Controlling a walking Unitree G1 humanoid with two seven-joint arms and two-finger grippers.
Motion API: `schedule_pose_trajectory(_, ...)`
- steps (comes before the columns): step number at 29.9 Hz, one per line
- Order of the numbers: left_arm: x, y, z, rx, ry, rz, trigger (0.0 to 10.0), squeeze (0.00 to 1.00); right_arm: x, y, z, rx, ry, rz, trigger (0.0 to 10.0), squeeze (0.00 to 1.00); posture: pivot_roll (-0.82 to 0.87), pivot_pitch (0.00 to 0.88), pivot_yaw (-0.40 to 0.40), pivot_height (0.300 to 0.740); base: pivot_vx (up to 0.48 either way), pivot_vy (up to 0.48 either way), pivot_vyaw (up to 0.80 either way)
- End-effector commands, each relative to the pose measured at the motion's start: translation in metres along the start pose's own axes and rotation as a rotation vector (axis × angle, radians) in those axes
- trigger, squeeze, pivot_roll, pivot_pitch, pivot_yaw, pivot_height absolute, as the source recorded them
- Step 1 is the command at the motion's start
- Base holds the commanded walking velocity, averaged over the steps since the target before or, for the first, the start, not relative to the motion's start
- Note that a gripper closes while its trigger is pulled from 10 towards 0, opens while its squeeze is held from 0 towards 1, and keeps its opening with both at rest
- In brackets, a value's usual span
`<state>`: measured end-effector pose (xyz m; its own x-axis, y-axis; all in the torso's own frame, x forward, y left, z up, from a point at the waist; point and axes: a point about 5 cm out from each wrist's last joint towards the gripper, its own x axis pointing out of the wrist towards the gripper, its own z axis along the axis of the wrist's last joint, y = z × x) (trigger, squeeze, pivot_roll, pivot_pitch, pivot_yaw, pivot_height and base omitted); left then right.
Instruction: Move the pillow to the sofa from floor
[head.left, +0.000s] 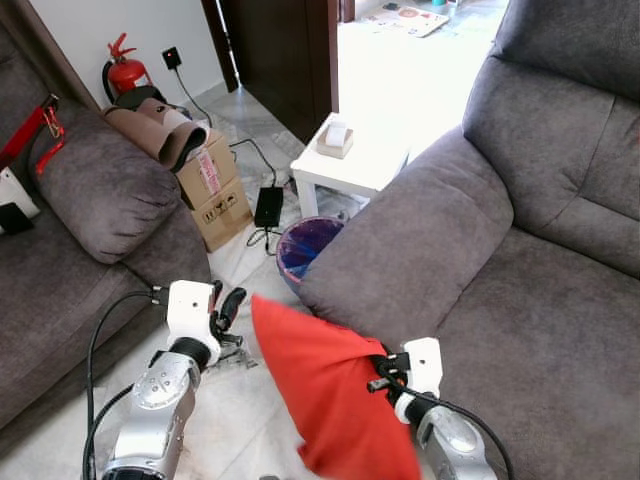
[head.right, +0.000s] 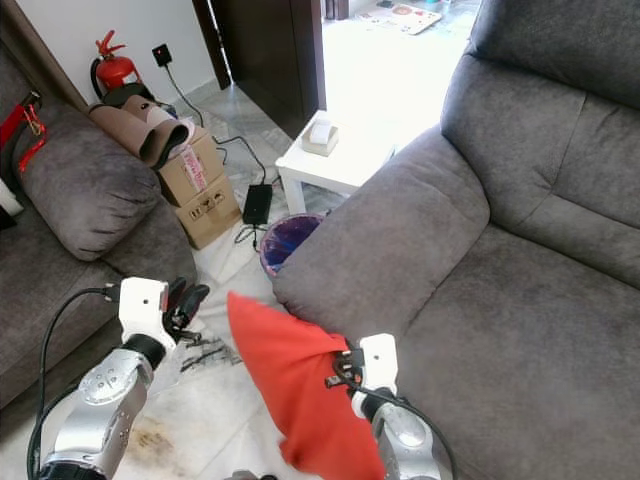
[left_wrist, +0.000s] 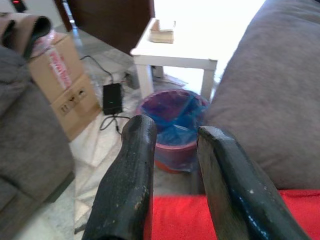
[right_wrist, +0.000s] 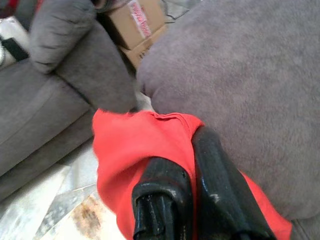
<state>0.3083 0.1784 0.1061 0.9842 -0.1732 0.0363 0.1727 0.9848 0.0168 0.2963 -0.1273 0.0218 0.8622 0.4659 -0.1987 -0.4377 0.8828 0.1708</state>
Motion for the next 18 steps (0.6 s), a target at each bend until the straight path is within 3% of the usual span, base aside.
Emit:
schedule_pose_trajectory(1,-0.006,0.005,-0.010,0.012,0.066,-0.046,10.0,0.00,0.007,0.007,0.024,-0.055,-0.098,0.111,10.0,0.00,0.00,0.137,0.098,0.740,0.000,0.000,0.00)
schedule_pose_trajectory(4,-0.008,0.004,-0.011,0.016,0.095,-0.121,10.0,0.00,0.001,0.012,0.023,-0.125,-0.059,0.285,10.0,0.00,0.00,0.132,0.098,0.740,0.000,0.000,0.00)
schedule_pose_trajectory(11,-0.014,0.006,-0.016,-0.004,0.159,-0.225,10.0,0.00,-0.013,0.000,0.019,-0.164,0.030,0.404,10.0,0.00,0.00,0.117,0.095,0.740,0.000,0.000,0.00)
schedule_pose_trajectory(14,-0.028,-0.001,-0.029,0.036,0.277,-0.412,10.0,0.00,-0.032,-0.005,0.008,-0.230,0.156,0.541,10.0,0.00,0.00,0.112,0.095,0.740,0.000,0.000,0.00)
schedule_pose_trajectory(18,-0.040,0.002,-0.039,0.095,0.374,-0.516,10.0,0.00,-0.051,-0.005,0.002,-0.255,0.264,0.691,10.0,0.00,-0.01,0.105,0.098,0.740,0.000,0.000,0.00)
